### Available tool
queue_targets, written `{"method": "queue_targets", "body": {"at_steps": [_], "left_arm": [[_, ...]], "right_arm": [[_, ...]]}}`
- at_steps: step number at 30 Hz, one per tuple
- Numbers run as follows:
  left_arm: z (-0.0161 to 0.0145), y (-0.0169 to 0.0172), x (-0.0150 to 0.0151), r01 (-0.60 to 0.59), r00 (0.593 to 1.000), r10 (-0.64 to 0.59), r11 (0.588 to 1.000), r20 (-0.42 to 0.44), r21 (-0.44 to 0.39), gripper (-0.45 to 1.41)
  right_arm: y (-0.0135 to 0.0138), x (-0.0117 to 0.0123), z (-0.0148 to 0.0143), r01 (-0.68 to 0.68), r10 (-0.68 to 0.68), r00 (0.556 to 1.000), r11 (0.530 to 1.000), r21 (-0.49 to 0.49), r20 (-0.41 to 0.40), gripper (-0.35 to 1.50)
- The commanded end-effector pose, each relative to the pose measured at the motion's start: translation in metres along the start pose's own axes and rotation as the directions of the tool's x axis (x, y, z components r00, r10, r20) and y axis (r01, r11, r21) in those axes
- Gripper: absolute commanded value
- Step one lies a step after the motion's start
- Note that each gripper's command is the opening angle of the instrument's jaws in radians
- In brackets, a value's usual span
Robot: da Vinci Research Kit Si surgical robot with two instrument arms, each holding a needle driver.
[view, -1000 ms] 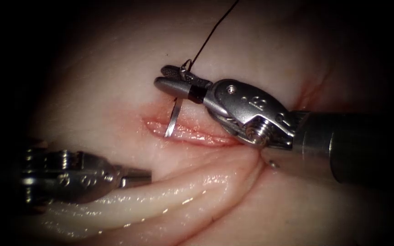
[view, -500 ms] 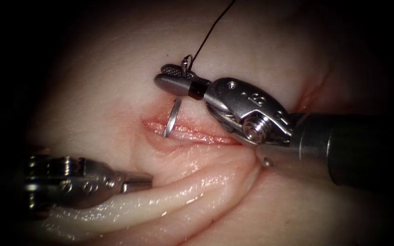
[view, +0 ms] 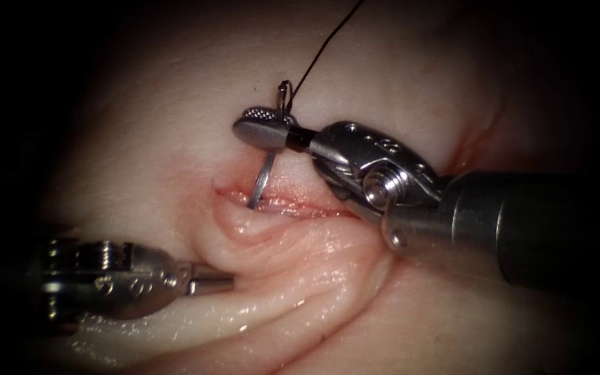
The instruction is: Wound Closure
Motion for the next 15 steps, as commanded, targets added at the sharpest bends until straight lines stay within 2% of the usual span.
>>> {"method": "queue_targets", "body": {"at_steps": [1, 15], "left_arm": [[0.0007, 0.0, 0.0002, -0.001, 1.0, 0.001, 1.0, -0.001, 0.001, -0.45], [0.0008, -0.0001, 0.0001, -0.002, 1.0, 0.002, 1.0, -0.001, 0.001, -0.45]], "right_arm": [[-0.0002, 0.0, 0.0009, -0.012, 0.012, 1.0, 1.0, 0.009, 0.001, -0.35], [-0.0034, -0.0012, 0.0008, -0.132, 0.13, 0.991, 0.989, 0.07, 0.032, -0.35]]}}
